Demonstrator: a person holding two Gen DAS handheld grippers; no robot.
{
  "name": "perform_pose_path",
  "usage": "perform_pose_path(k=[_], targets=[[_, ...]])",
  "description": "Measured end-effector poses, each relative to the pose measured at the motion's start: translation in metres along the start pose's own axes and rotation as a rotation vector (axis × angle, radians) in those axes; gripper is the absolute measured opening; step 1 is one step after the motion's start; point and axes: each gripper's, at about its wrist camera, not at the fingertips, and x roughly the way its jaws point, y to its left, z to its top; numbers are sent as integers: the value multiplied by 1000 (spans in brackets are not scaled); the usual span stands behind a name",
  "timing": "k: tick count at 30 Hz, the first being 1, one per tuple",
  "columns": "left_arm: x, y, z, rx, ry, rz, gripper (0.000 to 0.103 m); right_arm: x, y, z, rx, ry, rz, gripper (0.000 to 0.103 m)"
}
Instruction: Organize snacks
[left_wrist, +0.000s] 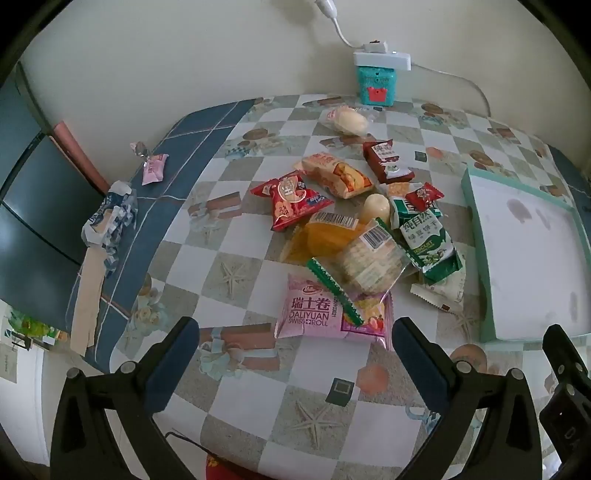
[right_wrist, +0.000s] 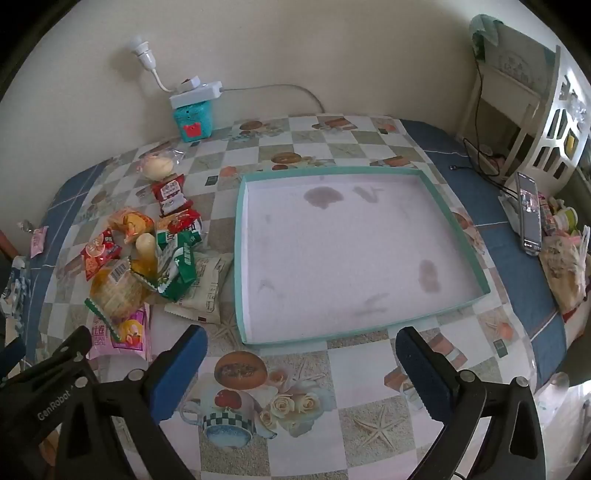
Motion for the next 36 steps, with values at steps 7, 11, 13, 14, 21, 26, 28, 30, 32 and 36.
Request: perform_pose_path(k=[7, 11, 13, 14, 21, 26, 28, 30, 32, 36], targets=[[8, 1, -7, -8, 6, 3, 103, 0, -2, 0, 11, 2, -5, 103], [9, 0, -11, -10, 7, 6, 103, -1, -3, 2, 12, 5, -4, 103], [7, 2, -8, -14, 15, 5, 103, 1, -3, 0, 12, 3, -2, 103], [7, 2, -6, -16, 22, 4, 103, 1, -3, 0, 11, 3, -2, 103], [9, 2, -7, -21, 26, 5, 103, 1, -2, -1, 14, 3, -3, 103], [11, 4, -7, -21, 30, 3, 103, 1, -3, 0, 14, 5, -3, 103], [11, 4, -7, -22, 30, 3, 103, 1, -3, 0, 14, 5, -3, 103], [11, 4, -7, -21, 31, 2, 103, 1, -3, 0, 14, 6, -3, 103], [11, 4, -8, -22, 31, 2, 103, 1, -3, 0, 14, 5, -3, 103], [11, 5, -10, -24, 33, 2, 103, 1, -3, 1, 13, 7, -2, 103]])
